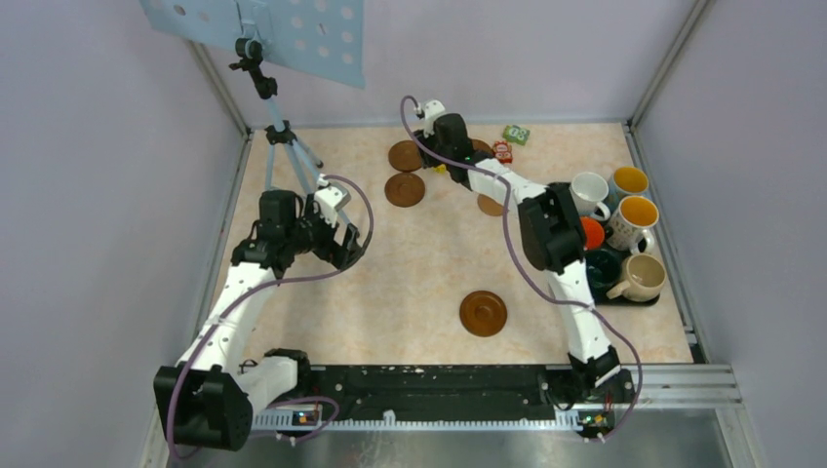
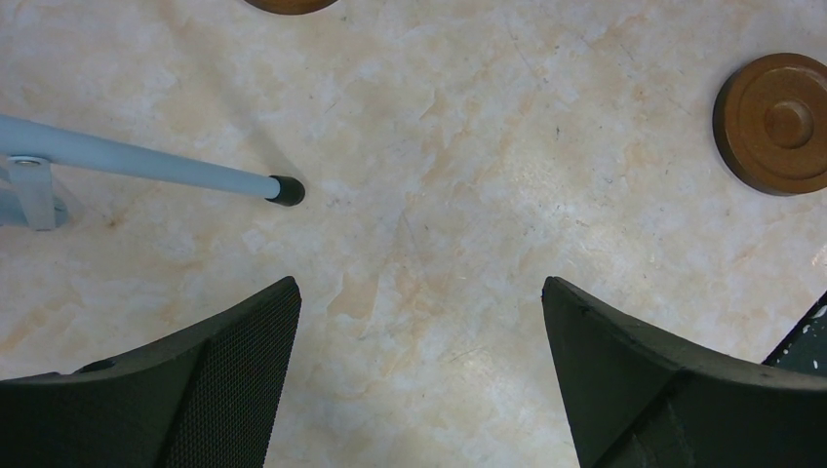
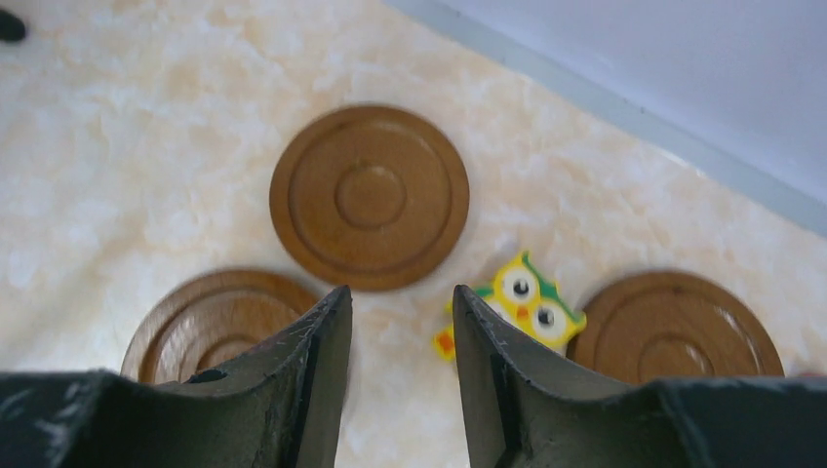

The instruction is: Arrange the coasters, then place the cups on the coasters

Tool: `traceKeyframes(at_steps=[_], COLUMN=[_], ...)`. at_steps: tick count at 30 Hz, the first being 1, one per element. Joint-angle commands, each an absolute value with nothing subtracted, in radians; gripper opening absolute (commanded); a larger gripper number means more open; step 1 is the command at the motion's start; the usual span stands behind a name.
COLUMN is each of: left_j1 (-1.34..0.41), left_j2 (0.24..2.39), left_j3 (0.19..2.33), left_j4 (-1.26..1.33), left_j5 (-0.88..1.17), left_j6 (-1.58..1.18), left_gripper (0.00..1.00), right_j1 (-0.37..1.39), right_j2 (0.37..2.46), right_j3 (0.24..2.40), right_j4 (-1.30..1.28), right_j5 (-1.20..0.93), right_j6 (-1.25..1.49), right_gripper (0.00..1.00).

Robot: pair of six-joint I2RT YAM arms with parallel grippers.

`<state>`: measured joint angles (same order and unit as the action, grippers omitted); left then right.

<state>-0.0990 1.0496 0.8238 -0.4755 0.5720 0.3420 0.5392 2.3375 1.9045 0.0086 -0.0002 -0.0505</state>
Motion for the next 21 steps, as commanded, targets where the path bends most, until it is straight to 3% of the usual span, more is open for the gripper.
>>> traceKeyframes(at_steps=[1, 12, 21], left_j1=[-0.097, -0.087, -0.084], left_j2=[1.063, 1.084, 1.087], left_j3=[0.854, 0.862, 0.868], left_j4=[-0.471, -0.478, -0.469], left_j5=[0.584, 0.568, 0.525], left_j6=[0.330, 0.316, 0.288], left_gripper=[0.99, 0.99, 0.99], right_j1=[0.551, 0.579, 0.586], right_j2=[2.451, 2.670, 2.711], right_j3=[2.120, 2.389, 2.397], right_j4=[-0.025, -0.039, -0.079], right_j5=[-0.022, -0.005, -0.005], right_j6=[-0.037, -0.099, -0.147], right_gripper=[0.43, 0.49, 0.50])
